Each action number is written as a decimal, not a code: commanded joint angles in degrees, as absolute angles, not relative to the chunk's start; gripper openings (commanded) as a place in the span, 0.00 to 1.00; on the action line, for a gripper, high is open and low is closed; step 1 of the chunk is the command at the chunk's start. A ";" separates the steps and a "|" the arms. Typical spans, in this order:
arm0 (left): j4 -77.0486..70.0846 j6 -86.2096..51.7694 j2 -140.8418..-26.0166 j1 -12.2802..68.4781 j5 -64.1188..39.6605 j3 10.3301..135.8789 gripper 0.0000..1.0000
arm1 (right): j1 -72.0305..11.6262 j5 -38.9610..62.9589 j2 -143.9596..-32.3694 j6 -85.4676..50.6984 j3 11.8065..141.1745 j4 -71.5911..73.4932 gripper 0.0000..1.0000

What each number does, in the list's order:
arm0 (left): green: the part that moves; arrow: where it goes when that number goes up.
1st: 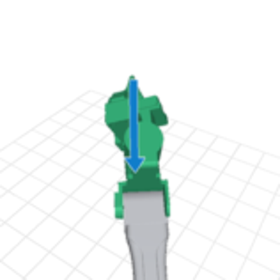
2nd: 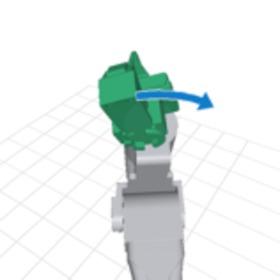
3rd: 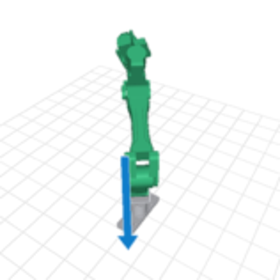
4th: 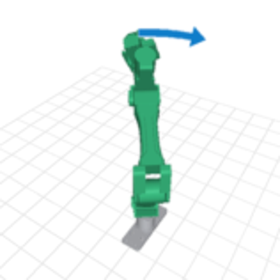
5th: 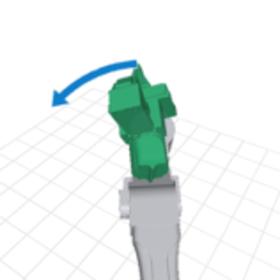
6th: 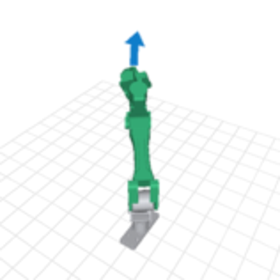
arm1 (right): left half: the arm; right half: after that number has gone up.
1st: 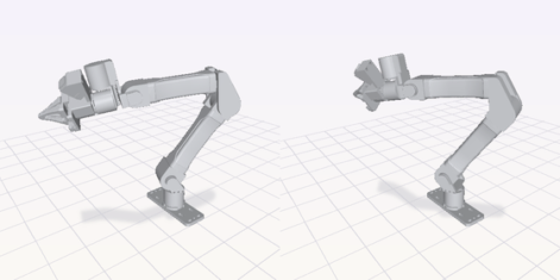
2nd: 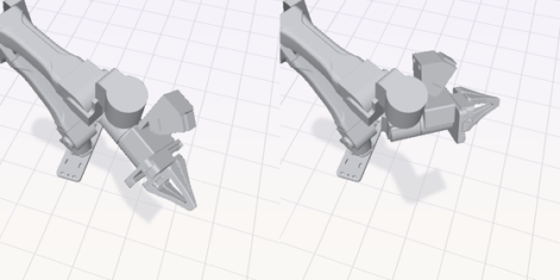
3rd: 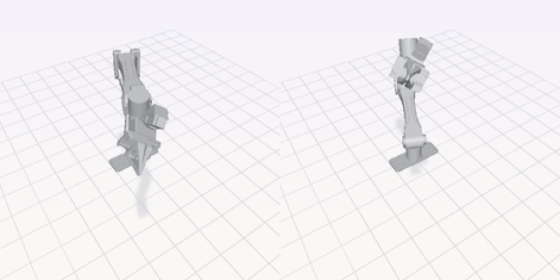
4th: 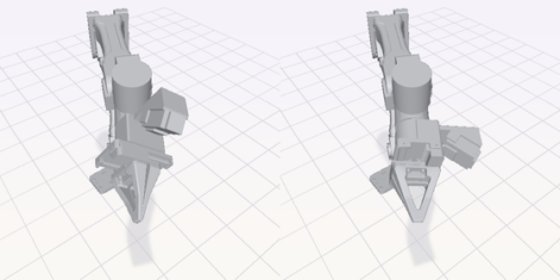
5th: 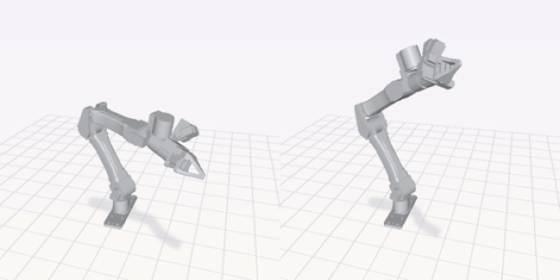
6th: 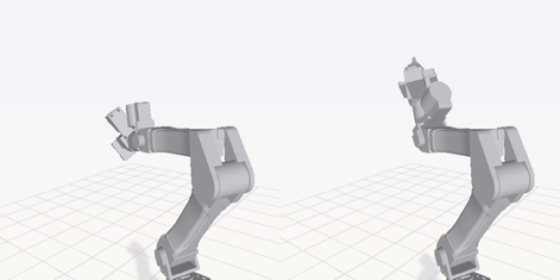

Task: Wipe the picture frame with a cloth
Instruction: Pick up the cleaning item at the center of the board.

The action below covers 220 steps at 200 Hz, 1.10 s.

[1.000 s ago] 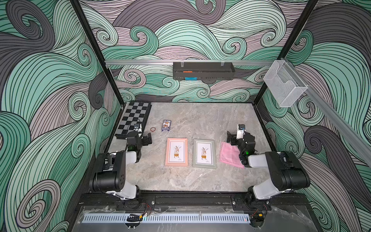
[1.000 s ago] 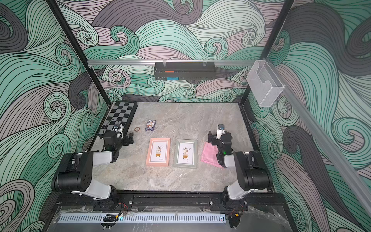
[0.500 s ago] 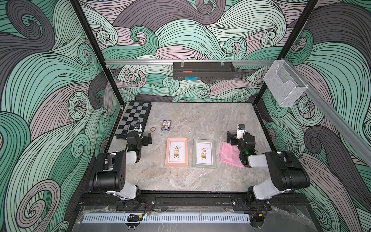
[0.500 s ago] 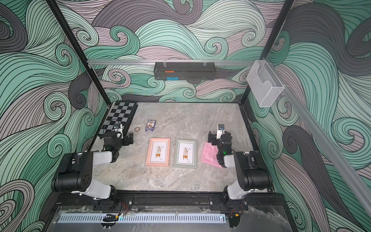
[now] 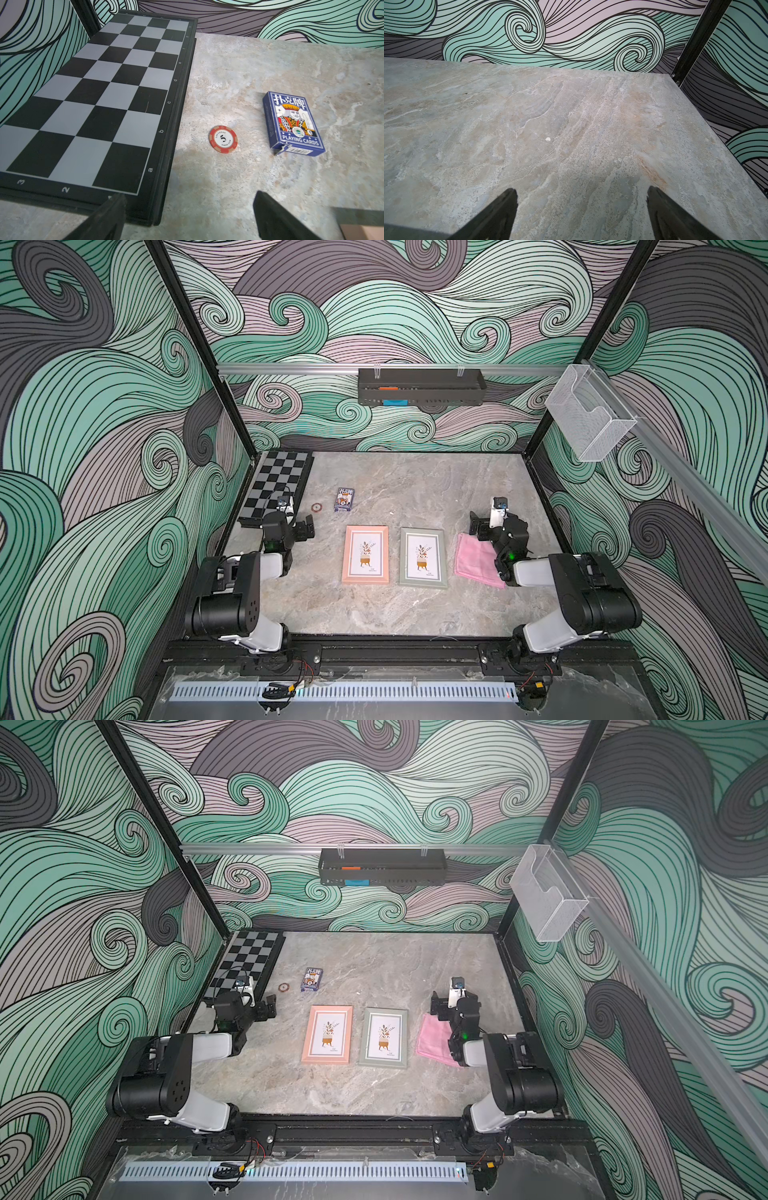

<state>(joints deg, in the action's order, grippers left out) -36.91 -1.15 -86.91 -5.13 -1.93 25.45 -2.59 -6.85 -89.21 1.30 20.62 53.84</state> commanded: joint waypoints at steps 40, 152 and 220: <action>-37.77 -1.82 -87.64 -5.42 -2.64 27.24 0.99 | -2.07 -5.09 -89.80 1.32 21.70 54.37 0.99; 2.89 -34.92 -52.11 -1.22 -15.79 51.35 0.99 | -17.82 -2.01 -60.75 -5.58 46.68 5.08 0.93; -19.57 -80.81 -46.60 -1.14 -35.99 45.53 0.99 | -20.33 30.61 -57.61 -45.59 52.26 9.66 0.99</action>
